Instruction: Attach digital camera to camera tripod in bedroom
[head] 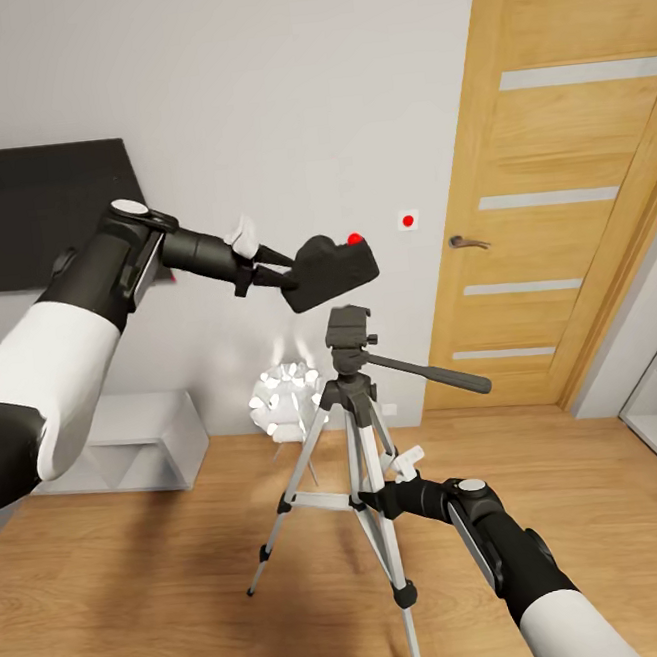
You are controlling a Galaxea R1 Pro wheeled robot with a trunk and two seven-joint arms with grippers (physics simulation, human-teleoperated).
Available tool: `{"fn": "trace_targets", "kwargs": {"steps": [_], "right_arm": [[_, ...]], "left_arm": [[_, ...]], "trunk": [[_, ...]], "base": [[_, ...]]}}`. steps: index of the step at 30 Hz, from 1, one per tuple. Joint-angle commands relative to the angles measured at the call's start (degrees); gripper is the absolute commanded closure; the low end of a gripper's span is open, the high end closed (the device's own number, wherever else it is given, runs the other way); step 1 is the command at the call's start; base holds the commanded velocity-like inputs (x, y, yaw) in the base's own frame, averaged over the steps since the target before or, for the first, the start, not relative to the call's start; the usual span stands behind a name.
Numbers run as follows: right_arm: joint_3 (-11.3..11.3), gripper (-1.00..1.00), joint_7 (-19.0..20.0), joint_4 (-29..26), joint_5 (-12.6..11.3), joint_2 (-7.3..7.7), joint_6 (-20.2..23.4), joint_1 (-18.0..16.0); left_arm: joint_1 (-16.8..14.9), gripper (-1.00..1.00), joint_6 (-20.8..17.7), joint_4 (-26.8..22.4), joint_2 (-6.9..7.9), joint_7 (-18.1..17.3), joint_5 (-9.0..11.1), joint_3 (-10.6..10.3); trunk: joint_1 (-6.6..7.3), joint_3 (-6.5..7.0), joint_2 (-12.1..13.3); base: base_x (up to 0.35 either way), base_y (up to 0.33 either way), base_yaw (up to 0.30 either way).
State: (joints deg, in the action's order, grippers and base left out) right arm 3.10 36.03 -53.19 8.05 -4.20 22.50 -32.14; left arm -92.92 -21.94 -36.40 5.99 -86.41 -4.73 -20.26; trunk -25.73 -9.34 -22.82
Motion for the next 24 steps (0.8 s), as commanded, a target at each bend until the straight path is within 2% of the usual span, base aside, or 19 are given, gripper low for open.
{"fn": "trace_targets", "kwargs": {"steps": [1, 2, 13, 18, 24], "right_arm": [[-0.1, 1.0, 0.3, 0.0, 2.0, -0.02, -0.2, 0.0], [-0.1, 1.0, 0.2, 0.0, 2.0, -0.02, -0.2, 0.0], [-0.1, 1.0, 0.0, 0.0, 1.7, -0.02, -0.2, 0.0], [-0.1, 1.0, -0.5, 0.0, 1.6, -0.02, -0.2, 0.0], [-0.1, 1.0, -0.5, 0.0, 1.7, -0.02, -0.2, 0.0]], "left_arm": [[-0.1, 1.0, -0.4, -0.6, 0.05, -0.4, -0.2, -0.1], [-0.1, 1.0, -0.4, -3.1, 0.08, -0.9, 0.1, -0.1], [-0.1, 1.0, -0.2, -6.0, -0.05, -1.2, 0.3, -0.4], [-0.1, 1.0, 0.5, -10.8, 0.08, -1.2, 0.5, 0.1], [-0.1, 1.0, -0.8, -11.3, -0.06, -1.6, 0.6, 0.0]], "trunk": [[-0.05, -0.14, -0.1], [-0.05, -0.14, -0.1], [-0.05, -0.14, -0.1], [-0.05, -0.14, -0.1], [-0.05, -0.14, -0.1]], "base": [[0.0, 0.0, 0.0], [0.0, 0.0, 0.0], [0.0, 0.0, 0.0], [0.0, 0.0, 0.0], [0.0, 0.0, 0.0]]}}
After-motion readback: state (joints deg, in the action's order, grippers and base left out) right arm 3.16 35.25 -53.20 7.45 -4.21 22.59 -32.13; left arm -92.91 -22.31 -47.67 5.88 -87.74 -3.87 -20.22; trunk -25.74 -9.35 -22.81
